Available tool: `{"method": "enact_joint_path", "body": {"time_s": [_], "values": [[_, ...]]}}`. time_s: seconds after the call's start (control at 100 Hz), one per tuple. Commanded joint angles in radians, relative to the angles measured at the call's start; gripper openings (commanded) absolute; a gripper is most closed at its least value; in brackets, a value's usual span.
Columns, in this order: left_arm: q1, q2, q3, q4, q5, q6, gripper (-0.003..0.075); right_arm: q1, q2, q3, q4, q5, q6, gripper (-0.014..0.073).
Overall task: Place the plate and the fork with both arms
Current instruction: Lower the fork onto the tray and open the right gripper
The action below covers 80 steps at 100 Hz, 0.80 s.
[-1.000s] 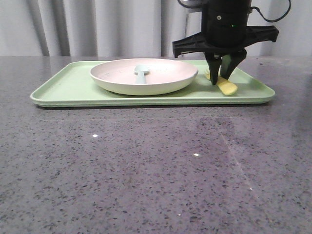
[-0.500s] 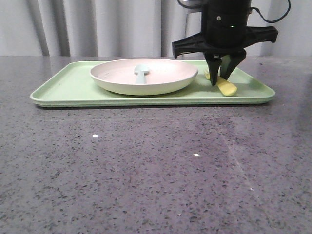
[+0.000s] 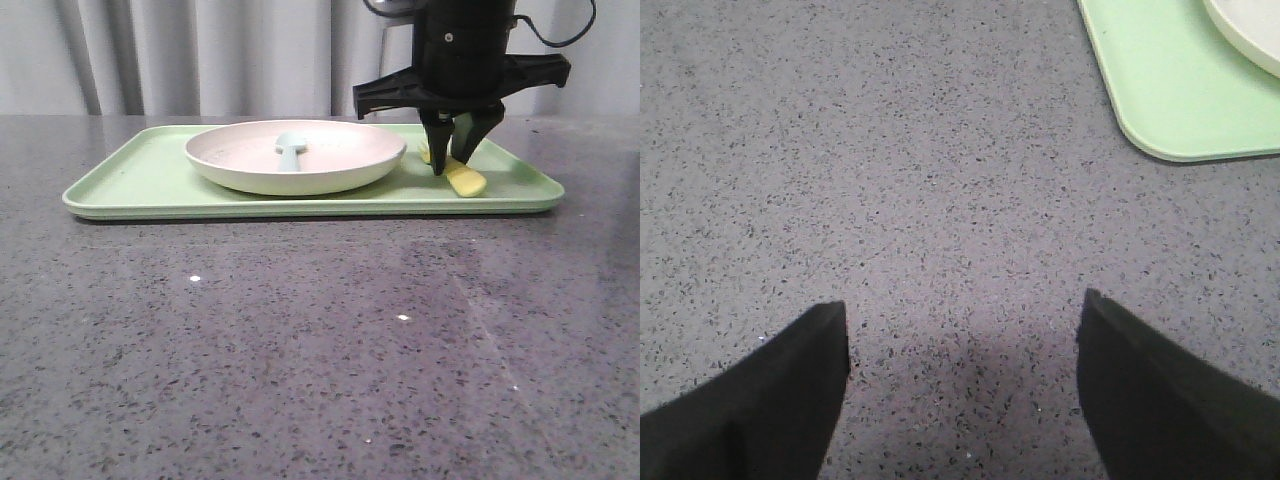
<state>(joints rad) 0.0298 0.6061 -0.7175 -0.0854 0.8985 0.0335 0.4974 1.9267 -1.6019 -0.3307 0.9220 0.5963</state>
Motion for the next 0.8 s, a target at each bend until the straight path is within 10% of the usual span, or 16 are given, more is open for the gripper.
{"method": "enact_joint_path", "body": {"time_s": [0.0, 0.79], "values": [[0.001, 0.0, -0.026, -0.007, -0.064, -0.007, 0.0472, -0.005, -0.071, -0.021, -0.025, -0.031, -0.009, -0.0043], [0.001, 0.0, -0.026, -0.007, -0.064, -0.007, 0.0472, -0.005, -0.071, -0.022, -0.04, -0.009, -0.009, 0.0327]]}}
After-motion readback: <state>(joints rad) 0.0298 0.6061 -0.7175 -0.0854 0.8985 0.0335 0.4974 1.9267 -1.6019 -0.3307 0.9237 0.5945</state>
